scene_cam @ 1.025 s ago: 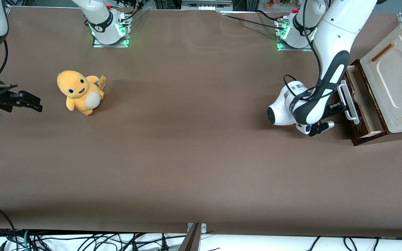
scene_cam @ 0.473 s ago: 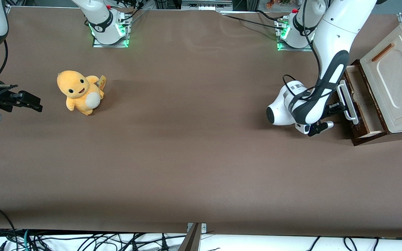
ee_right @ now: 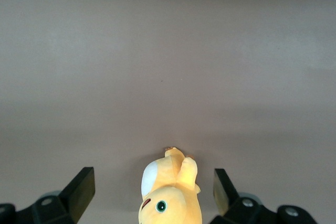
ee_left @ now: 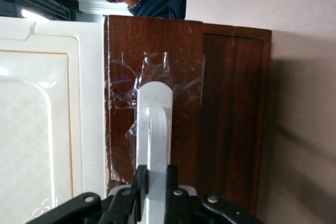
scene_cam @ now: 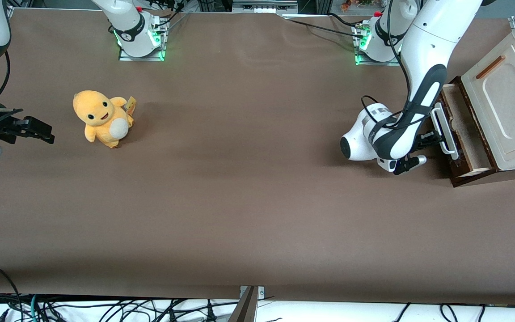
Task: Open lower drawer with left arm only
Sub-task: 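Pull the handle away from the cabinet with the left gripper, then open the left gripper and withdraw it from the handle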
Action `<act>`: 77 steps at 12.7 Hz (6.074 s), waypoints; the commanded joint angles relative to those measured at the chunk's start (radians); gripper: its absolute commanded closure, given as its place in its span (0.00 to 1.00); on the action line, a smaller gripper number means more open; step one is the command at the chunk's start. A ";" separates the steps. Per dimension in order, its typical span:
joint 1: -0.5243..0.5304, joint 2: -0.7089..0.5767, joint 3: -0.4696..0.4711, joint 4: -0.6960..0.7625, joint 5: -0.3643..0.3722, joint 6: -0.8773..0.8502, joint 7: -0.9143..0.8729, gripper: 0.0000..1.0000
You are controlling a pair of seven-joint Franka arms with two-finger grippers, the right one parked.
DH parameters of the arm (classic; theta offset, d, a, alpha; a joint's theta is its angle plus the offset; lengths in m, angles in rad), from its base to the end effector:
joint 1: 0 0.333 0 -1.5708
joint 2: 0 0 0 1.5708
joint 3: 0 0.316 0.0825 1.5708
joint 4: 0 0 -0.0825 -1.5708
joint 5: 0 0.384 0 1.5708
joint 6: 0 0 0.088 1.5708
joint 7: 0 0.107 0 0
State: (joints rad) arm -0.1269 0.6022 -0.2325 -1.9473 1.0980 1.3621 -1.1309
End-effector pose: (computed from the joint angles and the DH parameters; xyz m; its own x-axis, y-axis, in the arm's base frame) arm 0.5229 -0.0775 0.1833 0.9792 0.2009 0.0276 0.0659 -0.1864 -0.9803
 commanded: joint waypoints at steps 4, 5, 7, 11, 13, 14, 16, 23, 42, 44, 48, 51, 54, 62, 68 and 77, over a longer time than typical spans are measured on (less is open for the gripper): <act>-0.014 0.007 -0.033 0.033 -0.095 -0.051 -0.009 0.83; -0.013 0.005 -0.036 0.033 -0.095 -0.051 -0.009 0.83; -0.014 0.007 -0.042 0.034 -0.096 -0.052 -0.009 0.83; -0.014 0.007 -0.042 0.034 -0.096 -0.052 -0.009 0.83; -0.014 0.005 -0.044 0.036 -0.098 -0.052 -0.009 0.83; -0.014 0.005 -0.044 0.036 -0.110 -0.051 -0.010 0.83; -0.014 0.007 -0.044 0.057 -0.127 -0.052 -0.009 0.83; -0.013 0.008 -0.051 0.061 -0.133 -0.052 -0.012 0.78; -0.013 -0.001 -0.085 0.341 -0.484 -0.048 0.089 0.00; -0.013 -0.002 -0.085 0.386 -0.507 -0.049 0.121 0.00; -0.013 -0.016 -0.065 0.513 -0.593 -0.055 0.247 0.00; -0.013 -0.018 -0.039 0.591 -0.609 -0.097 0.379 0.00; -0.002 -0.018 0.007 0.698 -0.699 -0.100 0.503 0.00; -0.002 -0.047 0.246 0.835 -0.953 -0.094 0.980 0.00; 0.004 -0.047 0.350 0.852 -1.151 -0.037 1.070 0.00; -0.005 -0.058 0.386 0.851 -1.231 0.176 1.080 0.02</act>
State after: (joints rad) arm -0.1316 0.5564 0.1434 -1.1030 -0.1066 1.5222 -0.0810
